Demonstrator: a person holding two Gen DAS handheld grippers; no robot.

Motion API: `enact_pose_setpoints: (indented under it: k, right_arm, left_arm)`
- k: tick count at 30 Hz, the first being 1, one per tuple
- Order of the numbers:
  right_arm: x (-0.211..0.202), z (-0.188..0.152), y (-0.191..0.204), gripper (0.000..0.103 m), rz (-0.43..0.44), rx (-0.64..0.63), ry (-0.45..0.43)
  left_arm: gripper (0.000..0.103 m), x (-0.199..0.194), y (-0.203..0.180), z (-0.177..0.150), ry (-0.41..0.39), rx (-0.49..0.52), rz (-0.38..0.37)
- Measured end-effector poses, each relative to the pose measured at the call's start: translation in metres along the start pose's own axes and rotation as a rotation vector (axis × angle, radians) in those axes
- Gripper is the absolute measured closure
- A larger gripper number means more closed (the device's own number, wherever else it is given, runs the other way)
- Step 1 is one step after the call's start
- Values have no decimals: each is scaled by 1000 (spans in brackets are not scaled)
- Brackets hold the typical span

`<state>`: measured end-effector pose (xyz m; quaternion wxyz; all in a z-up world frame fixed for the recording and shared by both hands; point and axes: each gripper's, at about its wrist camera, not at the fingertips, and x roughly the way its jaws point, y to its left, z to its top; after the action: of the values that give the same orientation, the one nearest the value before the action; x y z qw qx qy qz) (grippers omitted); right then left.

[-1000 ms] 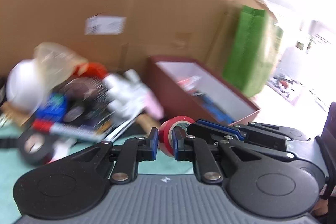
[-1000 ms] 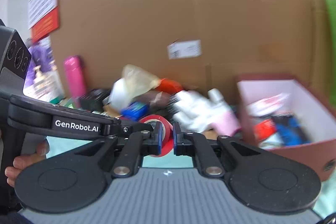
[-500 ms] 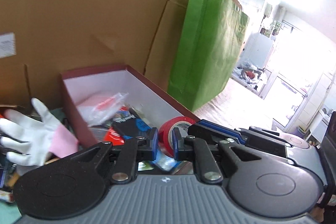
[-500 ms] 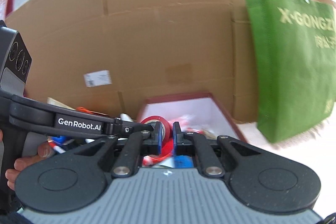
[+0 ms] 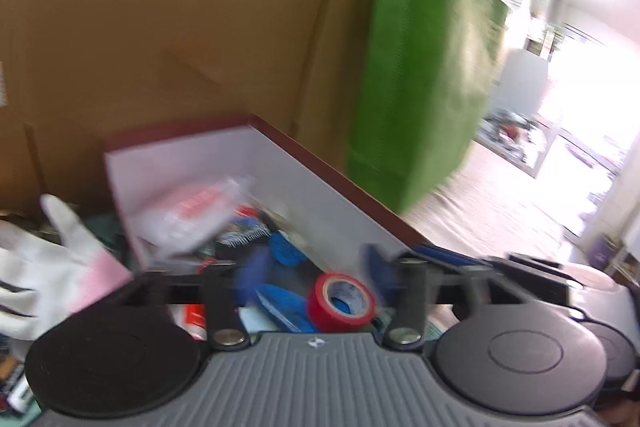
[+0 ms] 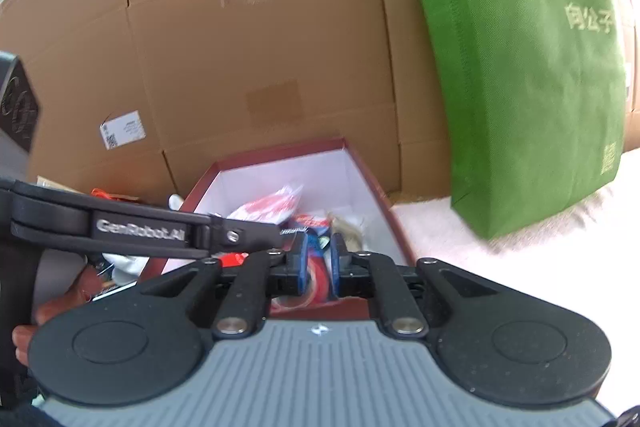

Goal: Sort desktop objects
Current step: 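Open the left tool to drop the red tape into the shoebox, then move the left tool back over the black tape roll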

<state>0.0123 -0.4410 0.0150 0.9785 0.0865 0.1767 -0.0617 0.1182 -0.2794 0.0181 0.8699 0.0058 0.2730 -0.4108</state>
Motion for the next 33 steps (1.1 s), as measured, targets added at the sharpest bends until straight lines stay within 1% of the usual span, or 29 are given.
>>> enact_pose_setpoints:
  k: [1,2,3,4,6,7,8,12,16,18,23,29,33]
  right_arm:
    - [-1,0,-2,58,5,5,-5]
    - [-3,0,-3,49,0,9,-14]
    - [-4,-1,-3,49,0,7,-23]
    - [-6,-1,-2,45,7,4,-25]
    - [-9,-3,2,35,12,0,-28]
    - [-11,-3,4,23,12,-3,-32]
    - [-13,-4,7,15,10,-7,-35]
    - [-21,-4,18,15,15,-22,-45]
    - [-23,-5,33,12,15,-40,-41]
    - [-25,-7,40,9,10,-48,-32]
    - [-30,-9,55,9,5,-63,-10]
    - [-37,-14,77,9,23,-84,10]
    - [-40,-20,96,8,35,-105,26]
  left_arm:
    - [1,-5,3,0,-37,-20,10]
    - [0,-12,6,1,-73,-48,4]
    - [0,-15,9,2,-82,-70,-9]
    - [0,-18,10,4,-79,-85,-26]
    - [0,-24,10,4,-83,-89,-34]
    - [0,-28,8,3,-91,-77,-18]
    - [0,-32,6,1,-101,-57,0]
    - [0,-43,-3,-7,-128,25,49]
    - [0,-55,-4,-14,-137,48,74]
    - [0,-62,-5,-17,-148,52,97]
    - [0,-85,-1,-25,-165,18,154]
    - [0,-107,6,-39,-146,1,229]
    - [0,-120,16,-49,-133,-24,250]
